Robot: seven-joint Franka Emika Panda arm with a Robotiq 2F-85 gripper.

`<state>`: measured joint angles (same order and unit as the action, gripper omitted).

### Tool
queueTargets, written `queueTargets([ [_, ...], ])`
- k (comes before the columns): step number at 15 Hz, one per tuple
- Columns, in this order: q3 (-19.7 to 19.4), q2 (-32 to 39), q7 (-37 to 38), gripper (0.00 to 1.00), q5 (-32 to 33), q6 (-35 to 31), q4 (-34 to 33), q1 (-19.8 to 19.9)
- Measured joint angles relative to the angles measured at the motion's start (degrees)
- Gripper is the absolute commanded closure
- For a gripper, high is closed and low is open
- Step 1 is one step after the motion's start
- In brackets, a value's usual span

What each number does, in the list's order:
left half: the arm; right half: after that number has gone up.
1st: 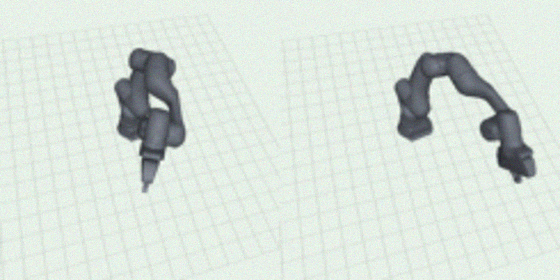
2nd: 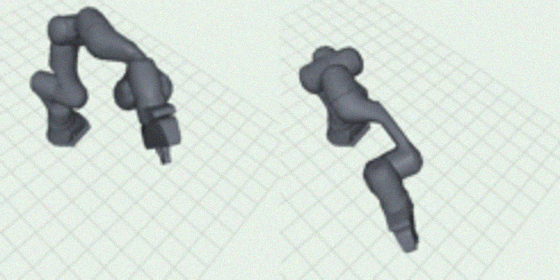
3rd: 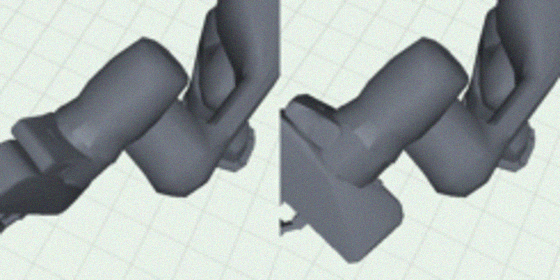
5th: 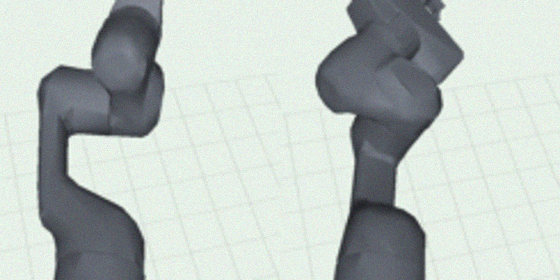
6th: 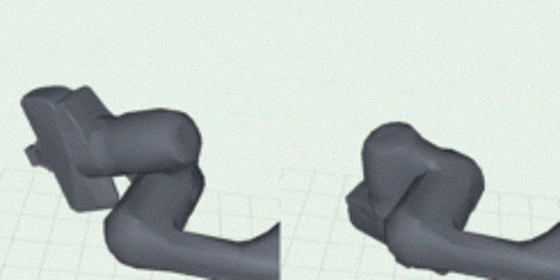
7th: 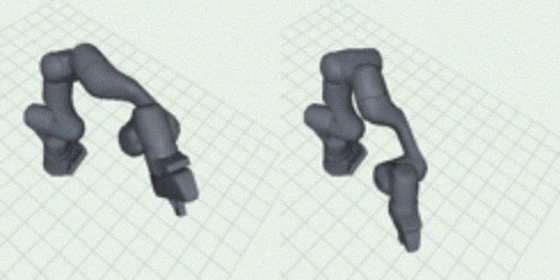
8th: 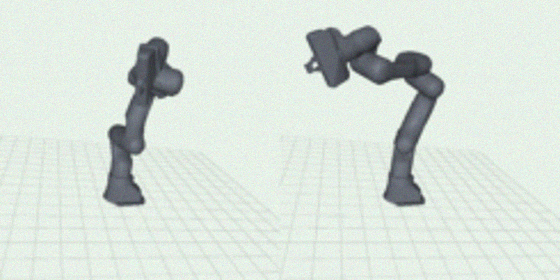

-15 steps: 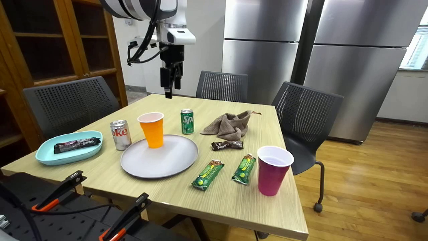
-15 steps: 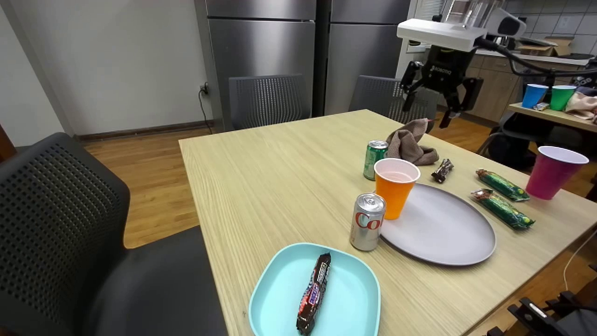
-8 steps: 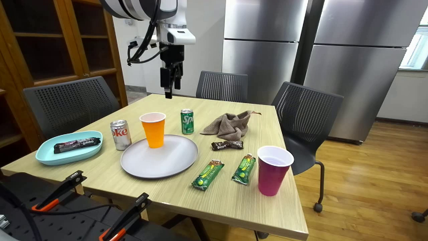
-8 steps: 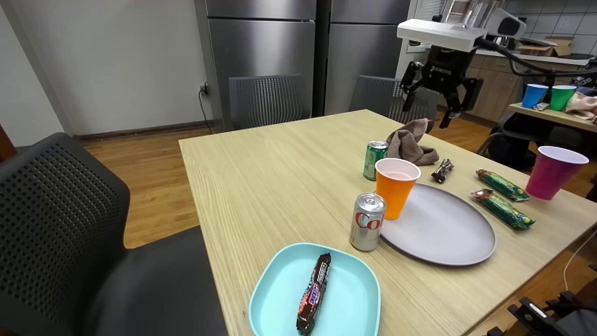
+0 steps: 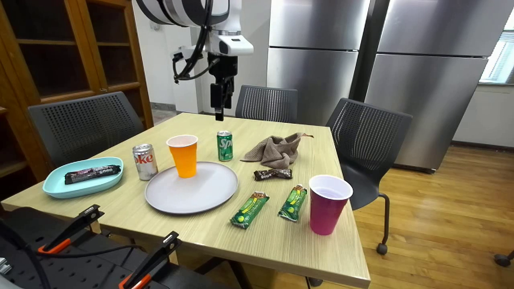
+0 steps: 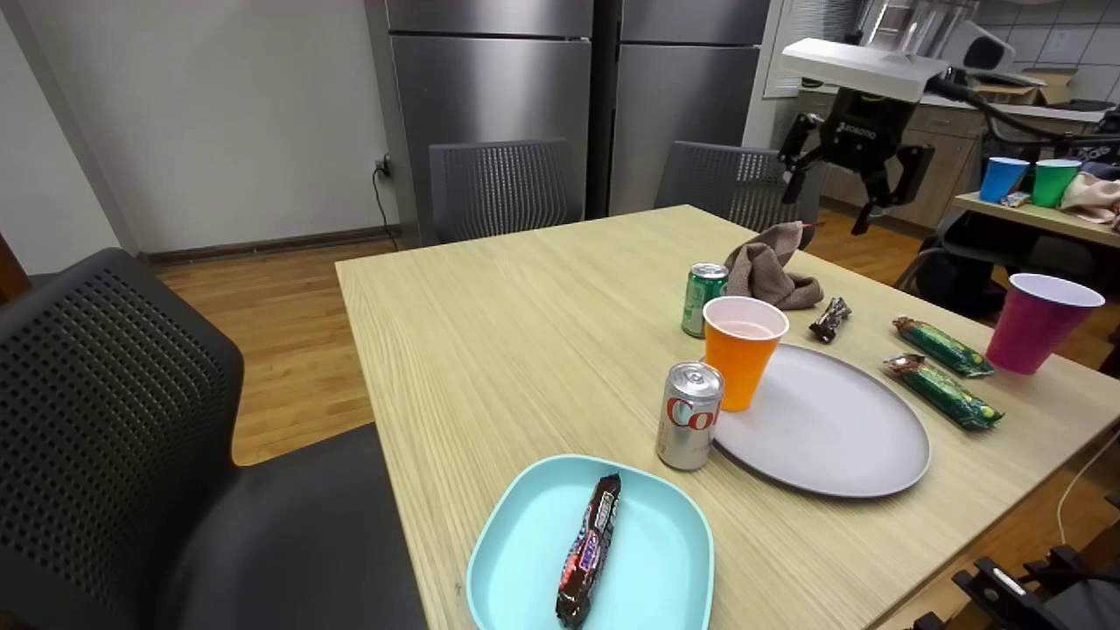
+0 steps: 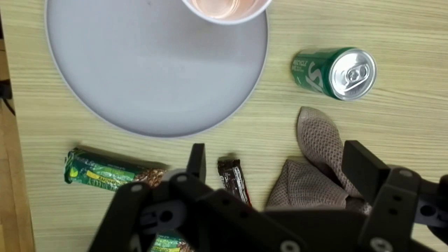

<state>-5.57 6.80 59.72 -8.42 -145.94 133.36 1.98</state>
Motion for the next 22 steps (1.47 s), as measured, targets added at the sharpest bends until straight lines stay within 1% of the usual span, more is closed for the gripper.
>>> queueTargets([
  [4,-1.7,2.2,-8.8,0.00,-1.4,-0.1,-2.4,2.9],
  [7,-2.0,4.9,-14.5,0.00,-2.5,-1.5,-4.4,4.0],
  [9,-2.1,7.4,-16.7,0.00,-2.8,-3.3,-5.7,4.3],
  [12,-2.8,11.4,-18.7,0.00,-2.8,-6.5,-7.9,4.3],
  [15,-3.6,15.2,-19.9,0.00,-2.8,-8.4,-10.1,4.4],
  [22,-5.5,22.1,-20.8,0.00,-2.8,-9.9,-13.8,4.5],
])
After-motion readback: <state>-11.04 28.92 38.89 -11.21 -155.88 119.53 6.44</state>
